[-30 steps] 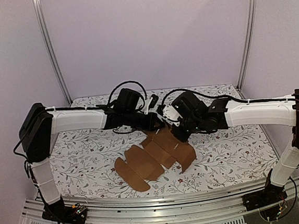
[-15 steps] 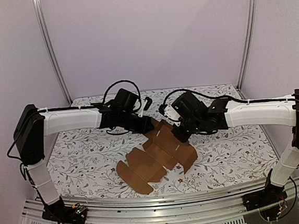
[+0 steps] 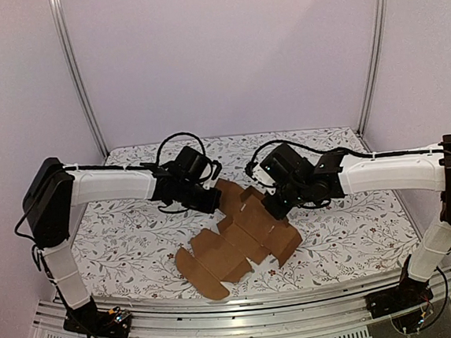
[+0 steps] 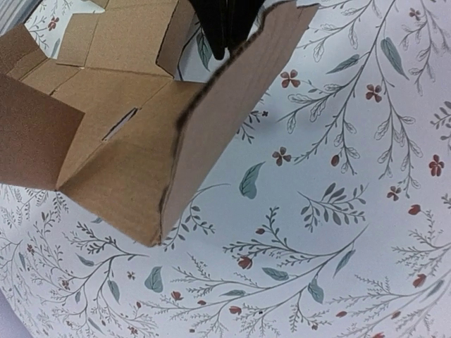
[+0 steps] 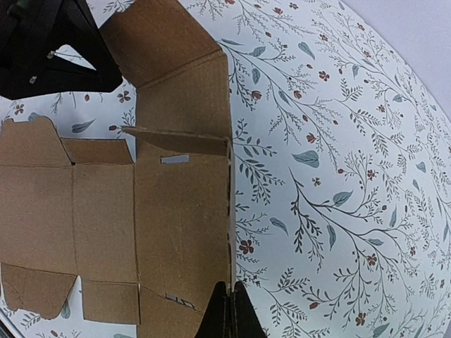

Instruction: Fold the paper box

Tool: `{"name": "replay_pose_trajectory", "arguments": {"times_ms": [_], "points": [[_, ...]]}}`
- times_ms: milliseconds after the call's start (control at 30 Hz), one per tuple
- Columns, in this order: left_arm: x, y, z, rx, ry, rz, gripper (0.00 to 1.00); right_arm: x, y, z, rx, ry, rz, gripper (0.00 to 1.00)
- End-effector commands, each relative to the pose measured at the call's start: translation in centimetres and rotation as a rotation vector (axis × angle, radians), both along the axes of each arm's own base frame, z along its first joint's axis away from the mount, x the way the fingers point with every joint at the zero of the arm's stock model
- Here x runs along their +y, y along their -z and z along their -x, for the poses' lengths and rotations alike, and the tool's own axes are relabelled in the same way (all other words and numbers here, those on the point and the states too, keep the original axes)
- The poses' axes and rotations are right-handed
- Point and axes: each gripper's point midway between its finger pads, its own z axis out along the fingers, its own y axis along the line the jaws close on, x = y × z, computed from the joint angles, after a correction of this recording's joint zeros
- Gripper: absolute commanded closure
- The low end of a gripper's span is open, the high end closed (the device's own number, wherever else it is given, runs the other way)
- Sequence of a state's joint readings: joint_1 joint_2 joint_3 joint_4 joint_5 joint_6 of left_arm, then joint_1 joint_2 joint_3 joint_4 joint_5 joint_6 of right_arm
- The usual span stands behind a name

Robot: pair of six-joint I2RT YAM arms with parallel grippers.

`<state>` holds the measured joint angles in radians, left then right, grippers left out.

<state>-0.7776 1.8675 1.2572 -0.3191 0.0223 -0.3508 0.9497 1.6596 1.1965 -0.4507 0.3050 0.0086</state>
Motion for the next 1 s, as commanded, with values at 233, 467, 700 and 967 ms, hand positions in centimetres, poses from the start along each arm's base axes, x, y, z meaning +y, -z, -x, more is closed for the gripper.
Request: {"name": "replay_pose_trajectory", "arguments": {"times_ms": [233, 467, 700, 967], "points": [[-0.1, 3.8, 2.9, 0.074, 0.051, -0.082, 1.0, -0.9, 2.0, -0.6, 0.035, 0.092, 0.015, 1.0], [-1.1, 4.3, 4.6, 0.101, 0.09, -0.075, 1.0, -1.1, 1.8, -0.8, 0.023, 0.112, 0.013, 1.0], [-2.0, 4.5, 6.1, 0.122, 0.117, -0.058, 1.0, -1.4, 2.1, -0.9, 0.021, 0.129, 0.021, 1.0], [-3.2, 6.6, 7.8, 0.142, 0.139, -0.067, 1.0, -1.5, 2.8, -0.8, 0.031, 0.137, 0.033, 1.0]]}}
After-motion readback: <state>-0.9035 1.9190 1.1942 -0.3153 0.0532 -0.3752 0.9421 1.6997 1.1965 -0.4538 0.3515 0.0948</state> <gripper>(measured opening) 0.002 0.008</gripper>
